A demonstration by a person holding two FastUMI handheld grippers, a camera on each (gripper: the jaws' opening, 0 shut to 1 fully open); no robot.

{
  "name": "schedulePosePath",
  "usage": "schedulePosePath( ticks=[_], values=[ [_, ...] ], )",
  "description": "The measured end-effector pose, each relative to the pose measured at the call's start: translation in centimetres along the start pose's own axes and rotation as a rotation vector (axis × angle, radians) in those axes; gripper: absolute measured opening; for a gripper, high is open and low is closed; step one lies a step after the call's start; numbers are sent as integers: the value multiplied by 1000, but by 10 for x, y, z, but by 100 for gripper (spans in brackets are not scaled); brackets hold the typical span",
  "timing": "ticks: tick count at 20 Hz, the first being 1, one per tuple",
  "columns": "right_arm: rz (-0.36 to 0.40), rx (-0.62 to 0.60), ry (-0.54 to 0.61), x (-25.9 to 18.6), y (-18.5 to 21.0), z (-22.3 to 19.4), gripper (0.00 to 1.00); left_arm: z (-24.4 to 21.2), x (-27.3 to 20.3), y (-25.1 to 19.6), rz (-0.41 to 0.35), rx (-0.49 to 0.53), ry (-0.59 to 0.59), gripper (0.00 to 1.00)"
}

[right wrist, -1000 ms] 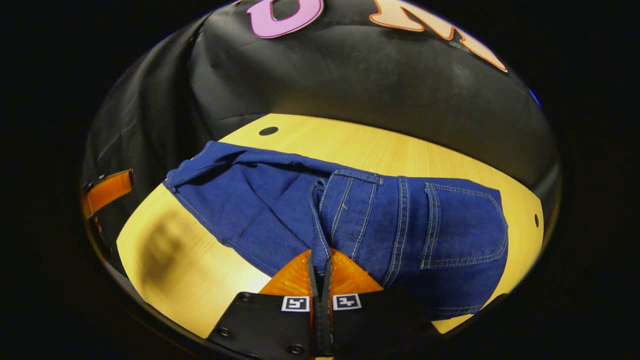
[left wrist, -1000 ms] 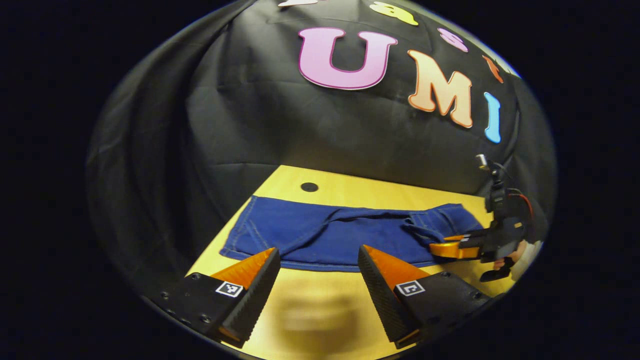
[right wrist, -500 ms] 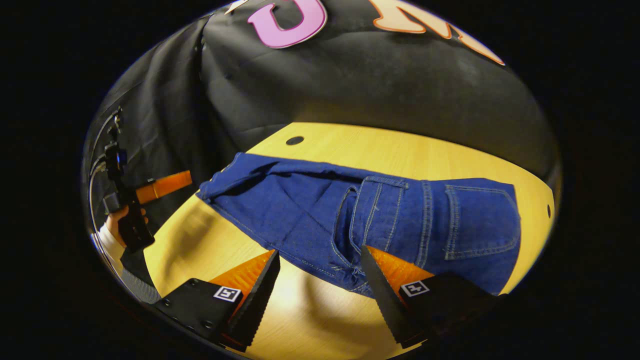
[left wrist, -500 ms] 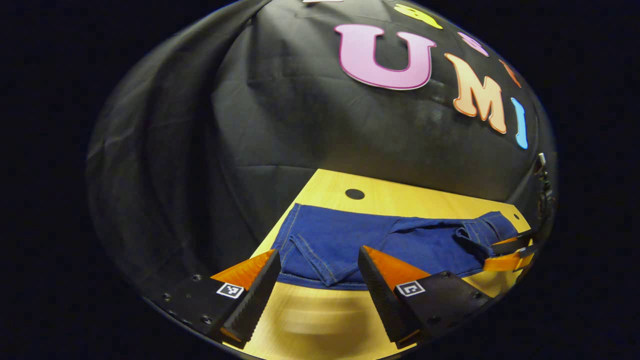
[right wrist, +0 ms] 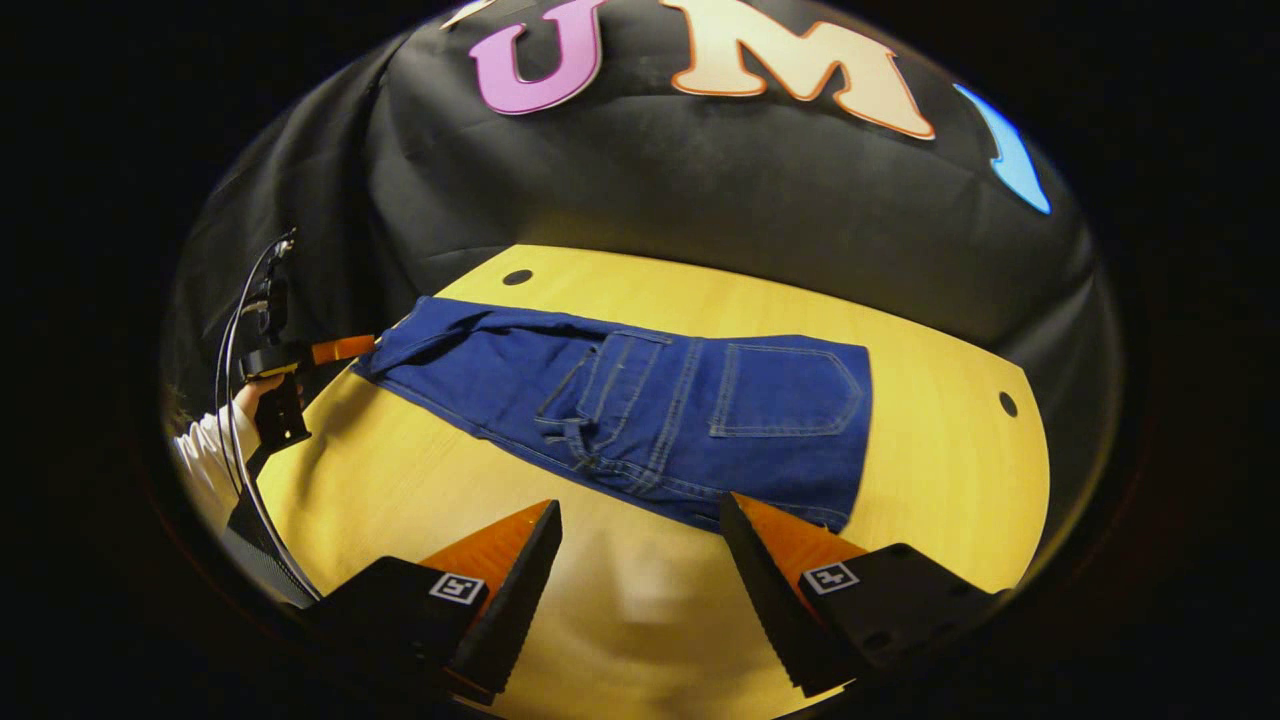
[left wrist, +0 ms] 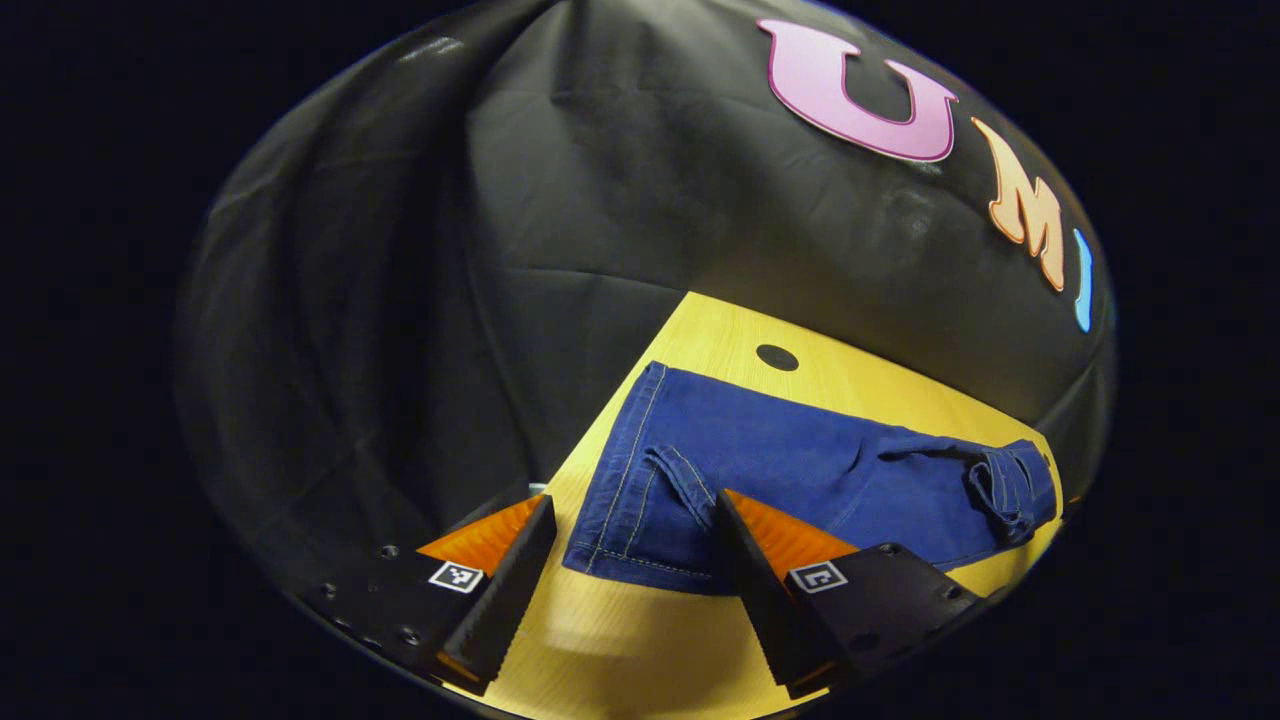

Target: Grasp the waist and the cuffs of the jeans and fold them to make the two legs overlap; first hold the waist and fold one-third of the jeans toward the cuffs, then hold the cuffs and fold the remaining one-third in the same direction to finish folding.

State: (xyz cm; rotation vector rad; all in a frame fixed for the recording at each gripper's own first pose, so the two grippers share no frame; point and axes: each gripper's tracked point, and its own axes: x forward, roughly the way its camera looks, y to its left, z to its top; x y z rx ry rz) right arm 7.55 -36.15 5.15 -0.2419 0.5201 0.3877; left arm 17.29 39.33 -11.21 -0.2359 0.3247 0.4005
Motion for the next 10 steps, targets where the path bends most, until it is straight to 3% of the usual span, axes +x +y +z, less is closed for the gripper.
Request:
schedulePosePath(
  ticks=[5, 10],
  values=[
    [-46, 76, -14, -1, -22, 8, 99, 0, 4, 6, -3, -10, 28, 94],
    [-50, 80, 18, 10, -24, 2, 96, 11, -2, 8, -22, -54, 12, 87]
  ],
)
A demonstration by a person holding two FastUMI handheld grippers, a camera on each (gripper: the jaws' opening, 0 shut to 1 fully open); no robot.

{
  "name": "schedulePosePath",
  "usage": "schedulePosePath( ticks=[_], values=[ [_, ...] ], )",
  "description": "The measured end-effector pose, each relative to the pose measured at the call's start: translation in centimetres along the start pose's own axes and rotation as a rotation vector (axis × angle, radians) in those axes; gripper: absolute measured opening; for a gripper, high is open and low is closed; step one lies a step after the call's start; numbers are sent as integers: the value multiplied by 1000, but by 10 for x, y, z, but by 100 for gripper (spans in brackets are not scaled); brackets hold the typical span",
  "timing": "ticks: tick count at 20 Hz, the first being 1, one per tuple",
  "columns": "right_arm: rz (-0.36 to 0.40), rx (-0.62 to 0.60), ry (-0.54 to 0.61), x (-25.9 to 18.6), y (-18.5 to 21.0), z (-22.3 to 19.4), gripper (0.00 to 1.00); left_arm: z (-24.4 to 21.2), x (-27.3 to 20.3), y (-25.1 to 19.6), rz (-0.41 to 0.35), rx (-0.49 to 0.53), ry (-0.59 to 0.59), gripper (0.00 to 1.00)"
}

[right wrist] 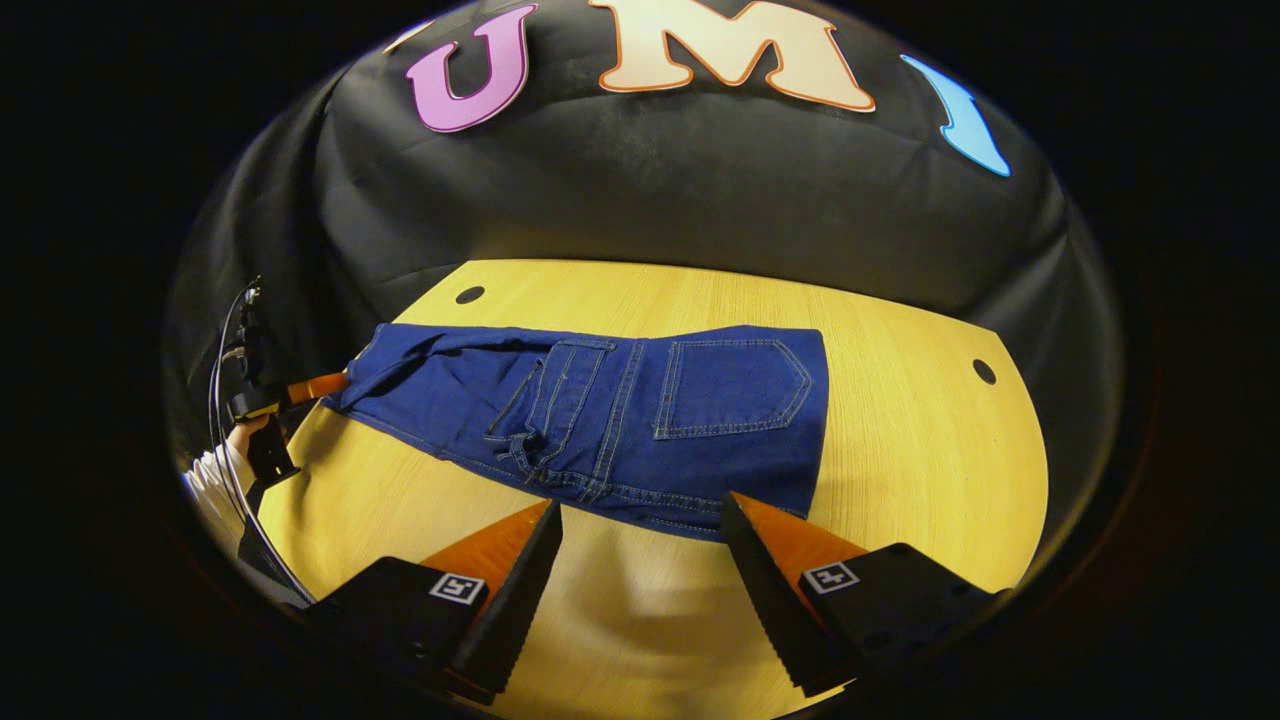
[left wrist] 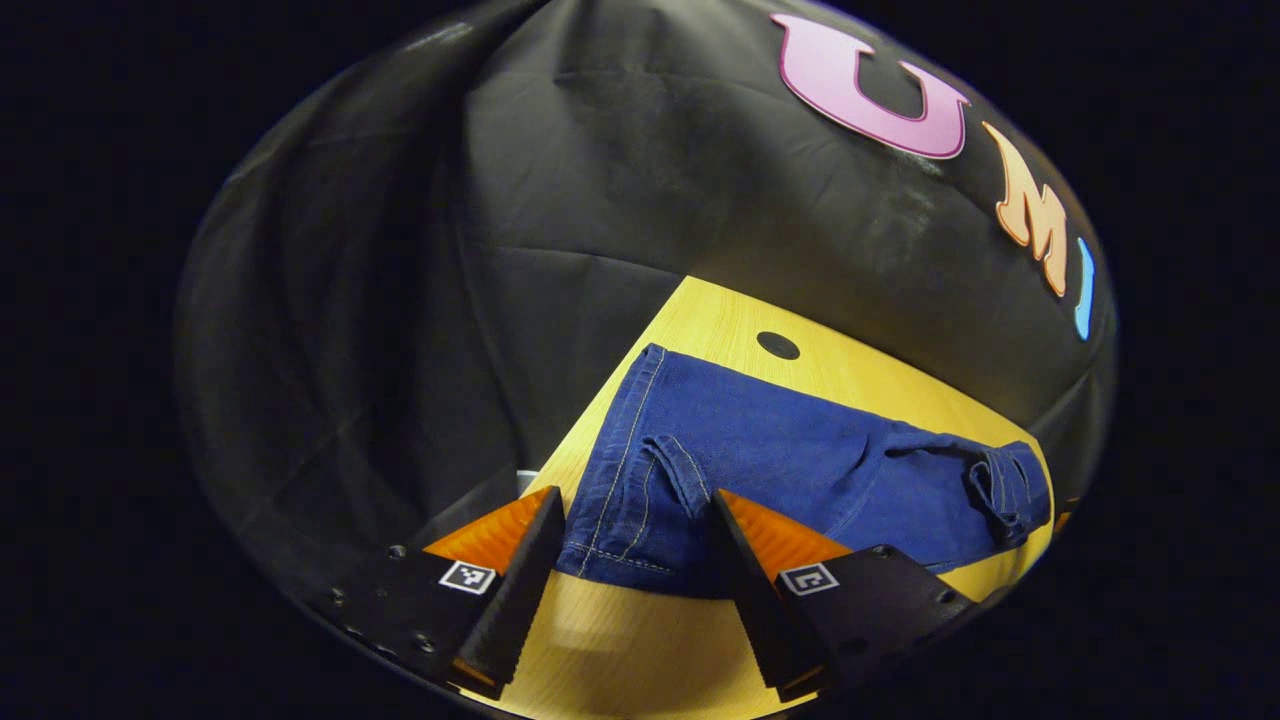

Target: Grasp the waist and the cuffs of the jeans and fold them to make the two legs overlap; first hold the waist and fold one-third of the jeans toward the cuffs, then hold the cuffs and fold the remaining one-third in the same direction to finish folding.

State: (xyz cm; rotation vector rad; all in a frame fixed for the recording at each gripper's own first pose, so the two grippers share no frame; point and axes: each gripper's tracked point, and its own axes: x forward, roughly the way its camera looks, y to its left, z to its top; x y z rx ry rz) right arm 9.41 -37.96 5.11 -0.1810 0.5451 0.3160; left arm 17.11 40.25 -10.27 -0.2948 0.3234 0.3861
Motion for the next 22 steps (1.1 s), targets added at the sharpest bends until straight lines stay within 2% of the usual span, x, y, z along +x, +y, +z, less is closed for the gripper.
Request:
schedulePosePath(
  ticks=[1, 3, 4, 6, 7, 8, 9, 11, 12, 14, 15, 18, 21, 22],
  values=[
    [1, -1, 5, 1, 1, -1, 99, -5, 1, 0, -2, -21, -11, 86],
    [1, -3, 5, 1, 1, -2, 96, -2, 5, 5, 23, -62, -38, 76],
    [3, -5, 2, 1, 1, -1, 99, -3, 0, 7, 23, -98, -39, 63],
    [-2, -6, 7, 1, 0, -4, 96, -3, 7, 1, -8, -154, -44, 37],
    [-4, 0, 8, 1, 0, -5, 96, -5, 0, 3, -9, -168, -32, 29],
    [-1, 12, 10, 2, -1, -5, 96, 1, 1, 3, -15, -161, -43, 16],
    [-1, 23, 11, 2, -1, -7, 99, -3, 5, 1, -20, -153, -31, 14],
    [-7, 32, 14, 2, -3, -10, 96, 2, 10, -3, -34, -168, -42, 7],
    [-12, 31, 15, 1, -5, -10, 99, 0, 10, -5, -40, -185, -32, 1],
    [-24, 24, 12, -3, -9, -12, 99, 3, 7, -6, -59, -231, -41, 2],
    [-32, 21, 10, -5, -11, -11, 99, 6, 3, -8, -82, -268, -56, 0],
    [-54, 29, 10, -9, -21, -14, 96, 38, -11, -31, -232, -403, -145, 1],
    [-56, 63, 16, -12, -24, -18, 96, 47, -32, -43, -341, -413, -175, 0],
    [-56, 67, 11, -12, -24, -17, 96, 45, -36, -47, -368, -386, -172, 0]
  ],
)
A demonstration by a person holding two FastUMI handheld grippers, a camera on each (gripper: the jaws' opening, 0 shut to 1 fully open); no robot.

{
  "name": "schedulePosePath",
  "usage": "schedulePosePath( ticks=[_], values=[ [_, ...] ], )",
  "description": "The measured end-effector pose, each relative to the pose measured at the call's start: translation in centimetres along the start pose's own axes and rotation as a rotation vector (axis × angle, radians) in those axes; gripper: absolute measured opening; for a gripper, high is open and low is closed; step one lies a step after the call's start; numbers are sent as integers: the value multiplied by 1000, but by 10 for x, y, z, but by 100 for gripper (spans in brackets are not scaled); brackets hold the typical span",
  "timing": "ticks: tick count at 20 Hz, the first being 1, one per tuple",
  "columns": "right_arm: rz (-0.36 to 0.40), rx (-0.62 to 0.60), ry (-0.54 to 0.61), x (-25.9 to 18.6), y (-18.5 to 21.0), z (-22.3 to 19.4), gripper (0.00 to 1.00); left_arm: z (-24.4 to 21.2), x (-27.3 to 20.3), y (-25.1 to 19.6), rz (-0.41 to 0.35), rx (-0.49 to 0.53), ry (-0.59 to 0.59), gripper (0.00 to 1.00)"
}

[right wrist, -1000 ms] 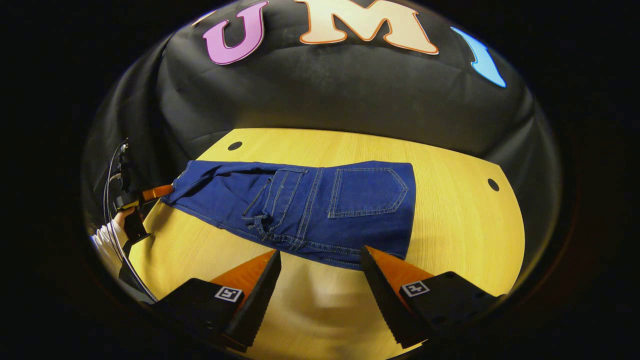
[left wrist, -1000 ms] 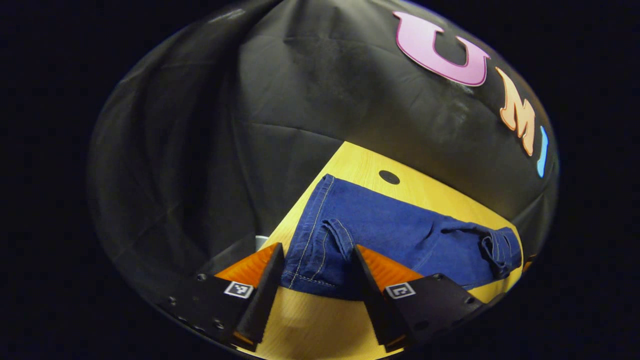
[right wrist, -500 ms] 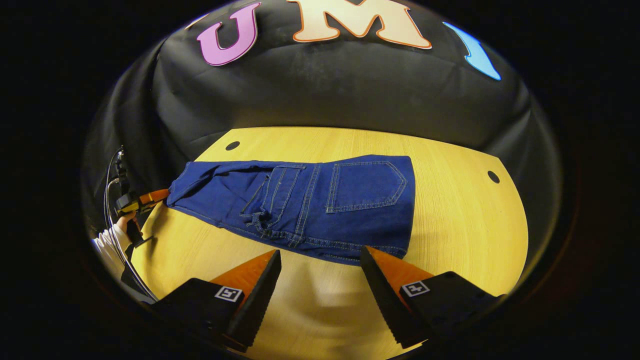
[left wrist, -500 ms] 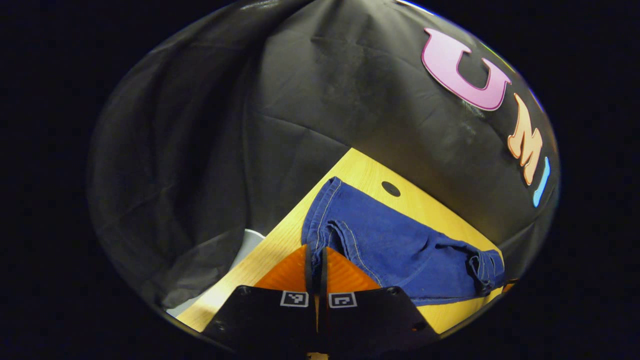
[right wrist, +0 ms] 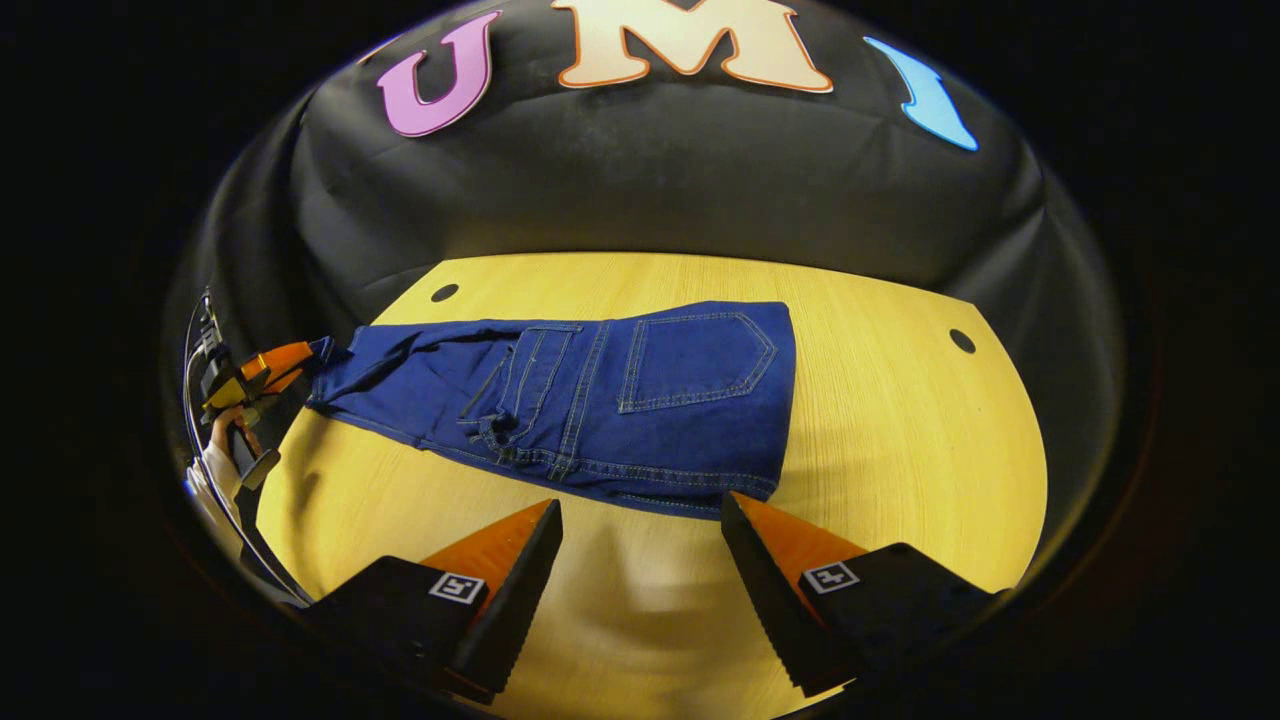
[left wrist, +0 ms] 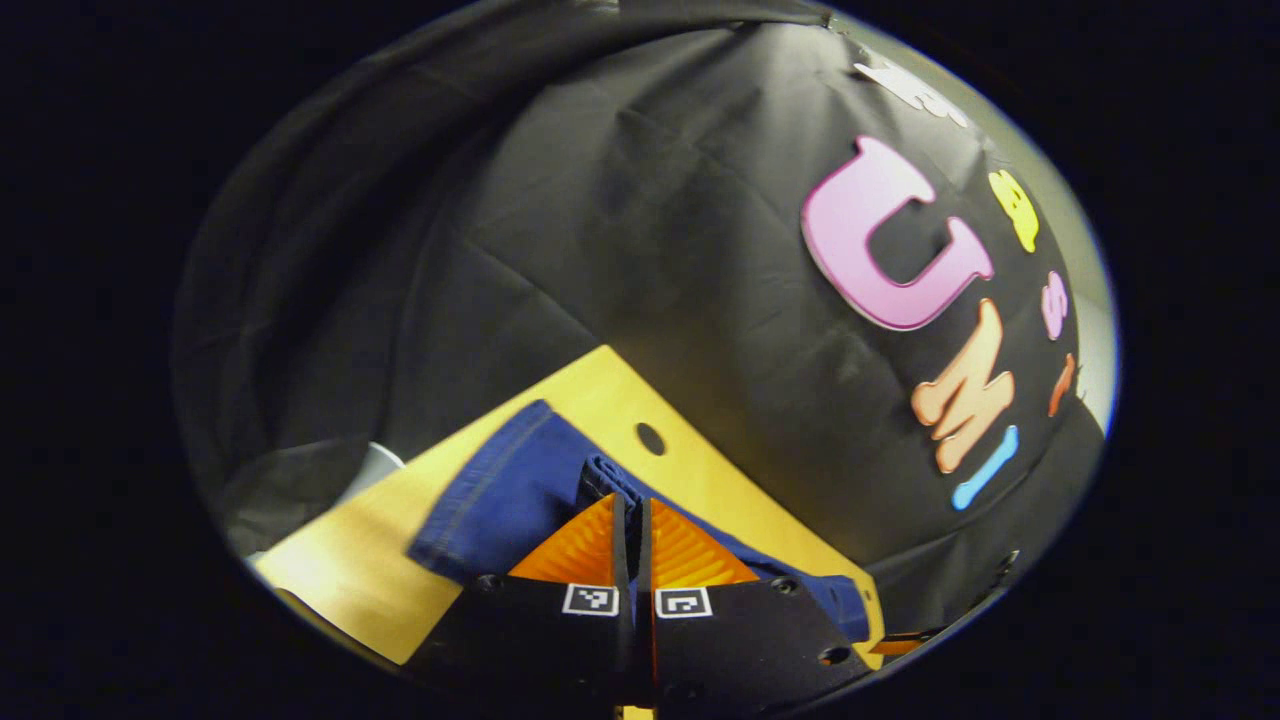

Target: Grasp the waist and the cuffs of the jeans and fold them to make the two legs overlap; first hold the waist and fold one-third of the jeans toward the cuffs, then hold the cuffs and fold the remaining one-third in the same direction to finish folding.

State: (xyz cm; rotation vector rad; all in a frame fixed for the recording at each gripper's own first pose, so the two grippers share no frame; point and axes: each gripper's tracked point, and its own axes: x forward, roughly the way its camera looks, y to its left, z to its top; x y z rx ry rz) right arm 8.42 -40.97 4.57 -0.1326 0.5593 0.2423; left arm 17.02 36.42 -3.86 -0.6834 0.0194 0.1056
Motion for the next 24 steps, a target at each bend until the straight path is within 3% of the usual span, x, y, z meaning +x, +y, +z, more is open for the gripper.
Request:
schedulePosePath(
  ticks=[4, 8, 12, 16, 18, 23, 24],
  values=[
    [-15, -24, 8, -6, -6, -7, 99, 0, -9, 65, 141, 117, 35, 0],
    [-33, -61, 30, -9, -12, -19, 96, 4, -11, 98, 302, 214, 54, 0],
    [-27, -62, 37, -12, -9, -22, 96, -11, -17, 124, 363, 274, 137, 2],
    [-36, -49, 26, -14, -11, -20, 96, -9, -14, 129, 382, 287, 146, 64],
    [-38, -41, 29, -13, -12, -20, 96, -13, -18, 137, 410, 288, 163, 71],
    [-44, -43, 34, -14, -11, -26, 96, -22, -20, 143, 422, 259, 147, 72],
    [-43, -34, 34, -15, -11, -28, 96, -21, -20, 144, 427, 272, 139, 76]
  ],
)
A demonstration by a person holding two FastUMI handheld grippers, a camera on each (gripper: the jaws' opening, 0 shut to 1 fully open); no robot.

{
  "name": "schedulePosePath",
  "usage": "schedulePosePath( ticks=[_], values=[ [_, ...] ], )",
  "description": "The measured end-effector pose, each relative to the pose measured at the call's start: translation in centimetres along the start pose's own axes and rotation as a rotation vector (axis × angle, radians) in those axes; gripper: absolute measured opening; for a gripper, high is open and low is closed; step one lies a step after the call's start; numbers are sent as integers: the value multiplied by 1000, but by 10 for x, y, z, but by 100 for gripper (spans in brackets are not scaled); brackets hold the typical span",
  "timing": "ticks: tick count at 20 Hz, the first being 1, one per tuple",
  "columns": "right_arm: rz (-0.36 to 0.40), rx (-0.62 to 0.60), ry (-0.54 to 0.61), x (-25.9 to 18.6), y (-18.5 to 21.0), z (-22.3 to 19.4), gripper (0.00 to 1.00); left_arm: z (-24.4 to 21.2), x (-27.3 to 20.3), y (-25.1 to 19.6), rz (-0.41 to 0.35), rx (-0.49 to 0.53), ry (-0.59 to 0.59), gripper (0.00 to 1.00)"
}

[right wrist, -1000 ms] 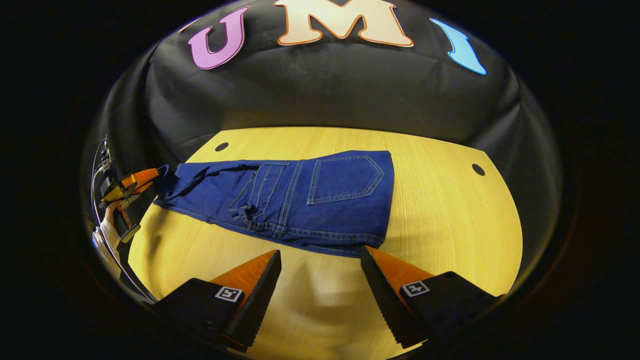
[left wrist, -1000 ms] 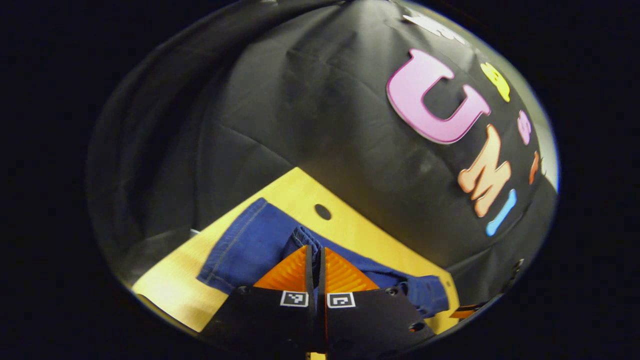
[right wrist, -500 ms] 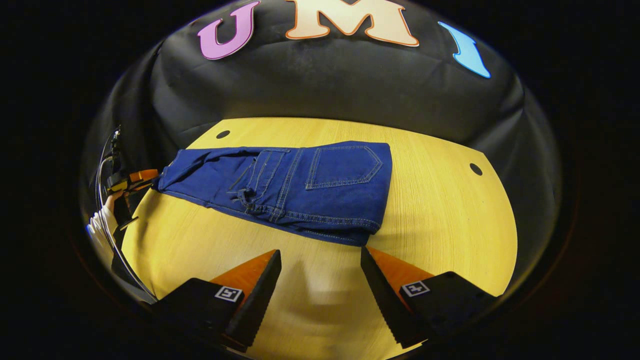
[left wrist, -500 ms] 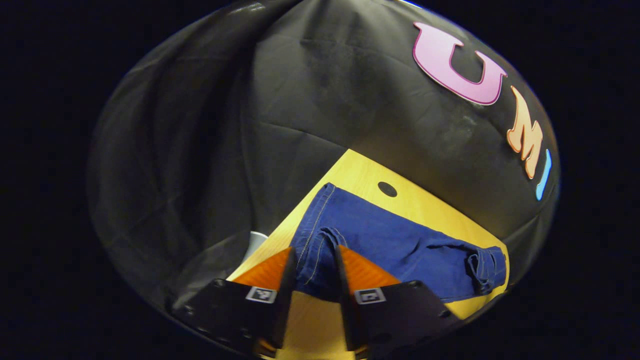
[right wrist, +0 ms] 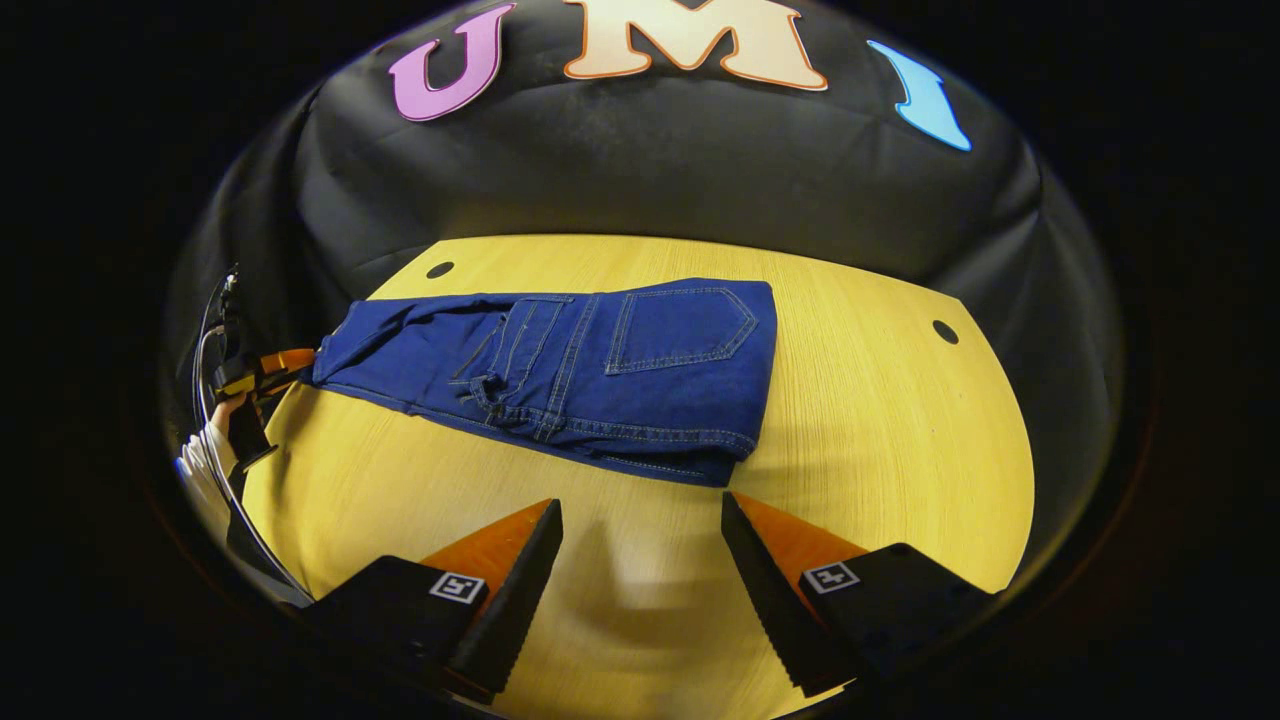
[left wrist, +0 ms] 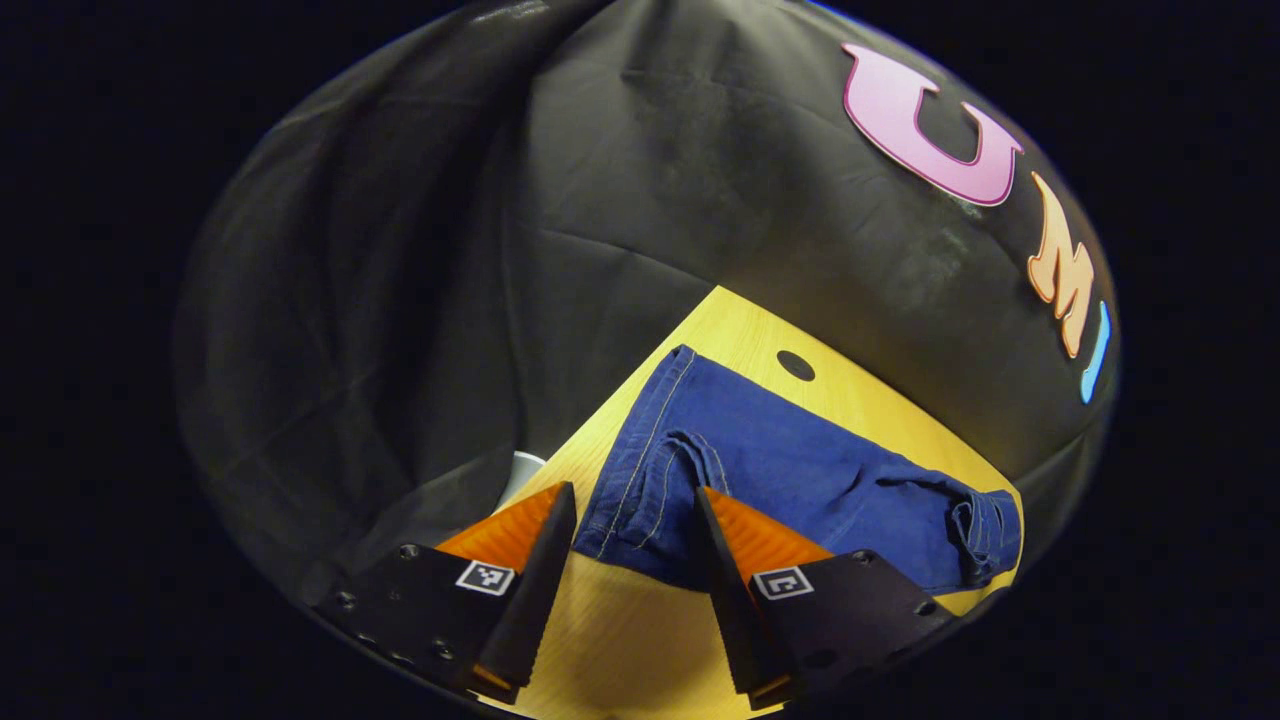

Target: Grasp the waist and the cuffs of the jeans and fold them to make the two legs overlap; first hold the waist and fold one-third of the jeans toward the cuffs, then hold the cuffs and fold the remaining one-third in the same direction to finish folding.

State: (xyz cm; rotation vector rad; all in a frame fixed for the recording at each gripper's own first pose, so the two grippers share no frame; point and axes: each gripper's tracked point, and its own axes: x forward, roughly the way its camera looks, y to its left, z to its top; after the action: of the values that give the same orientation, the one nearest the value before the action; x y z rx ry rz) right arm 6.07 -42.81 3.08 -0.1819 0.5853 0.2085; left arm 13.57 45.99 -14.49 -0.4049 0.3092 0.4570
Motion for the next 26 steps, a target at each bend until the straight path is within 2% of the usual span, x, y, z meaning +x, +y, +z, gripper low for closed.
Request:
schedulePosePath(
  ticks=[2, 3, 4, 5, 6, 7, 8, 10, 11, 12, 13, 16, 17, 18, 21, 22, 24, 26],
  values=[
    [13, 32, 5, 1, 3, -2, 96, -2, 1, 9, 45, 27, -9, 66],
    [20, 48, 5, 1, 6, -3, 96, -2, 3, 11, 56, 40, -19, 65],
    [21, 55, 4, 0, 6, -3, 96, -3, 4, 9, 48, 49, -24, 45],
    [18, 55, 4, 1, 5, -3, 96, -4, 6, 7, 31, 35, -27, 43],
    [15, 51, 3, 0, 4, -4, 96, -4, 4, -5, 12, 7, -31, 30],
    [15, 48, 7, 1, 4, -4, 99, -3, 3, -10, -12, -31, -34, 27],
    [15, 46, 10, 1, 3, -5, 99, -1, 1, -9, -41, -83, -37, 17],
    [21, 48, 6, 1, 6, -4, 99, 3, 3, -11, -95, -222, -38, 8],
    [26, 51, 5, 0, 8, -3, 99, 5, 0, -11, -110, -290, -32, 7],
    [26, 52, 5, 0, 7, -3, 96, 7, 0, -11, -117, -345, -30, 2],
    [22, 49, 3, -2, 6, -3, 99, 7, 0, -11, -124, -374, -29, 0],
    [-2, 29, 7, -5, -2, -5, 99, 12, -2, -15, -166, -446, -50, 0],
    [-12, 22, 11, -5, -5, -6, 95, 20, -4, -19, -196, -482, -73, 0],
    [-19, 15, 13, -5, -7, -7, 99, 23, -3, -26, -231, -503, -88, 0],
    [-9, 17, 14, -4, -1, -7, 99, 27, -7, -40, -309, -511, -95, 0],
    [-2, 19, 15, -3, 2, -7, 96, 29, -10, -46, -345, -526, -98, 0],
    [6, 23, 17, -3, 6, -7, 99, 36, -18, -63, -437, -565, -95, 0],
    [11, 25, 19, -2, 8, -8, 96, 44, -31, -96, -533, -579, -89, 0]
  ],
)
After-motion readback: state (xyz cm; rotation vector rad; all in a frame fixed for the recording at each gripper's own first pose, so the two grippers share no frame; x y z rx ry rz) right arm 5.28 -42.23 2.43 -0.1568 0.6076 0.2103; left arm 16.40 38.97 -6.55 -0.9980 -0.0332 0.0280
